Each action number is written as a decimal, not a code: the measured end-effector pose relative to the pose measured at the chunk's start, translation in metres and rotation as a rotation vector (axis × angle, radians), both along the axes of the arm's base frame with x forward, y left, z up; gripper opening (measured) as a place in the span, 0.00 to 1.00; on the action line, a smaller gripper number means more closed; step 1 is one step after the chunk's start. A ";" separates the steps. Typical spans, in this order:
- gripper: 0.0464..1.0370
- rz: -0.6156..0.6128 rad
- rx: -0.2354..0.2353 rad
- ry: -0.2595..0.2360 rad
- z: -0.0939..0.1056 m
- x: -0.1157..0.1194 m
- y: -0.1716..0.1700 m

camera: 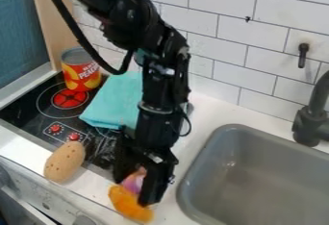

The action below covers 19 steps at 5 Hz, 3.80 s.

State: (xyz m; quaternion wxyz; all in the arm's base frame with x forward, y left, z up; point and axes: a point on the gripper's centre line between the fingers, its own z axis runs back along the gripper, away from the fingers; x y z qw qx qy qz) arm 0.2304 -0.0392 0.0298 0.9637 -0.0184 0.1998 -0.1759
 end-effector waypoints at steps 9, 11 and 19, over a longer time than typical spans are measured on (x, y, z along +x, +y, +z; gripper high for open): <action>0.56 0.486 0.068 -0.376 0.080 -0.025 0.201; 0.56 0.544 0.123 -0.429 0.069 0.011 0.253; 0.97 0.520 0.186 -0.338 0.055 0.045 0.244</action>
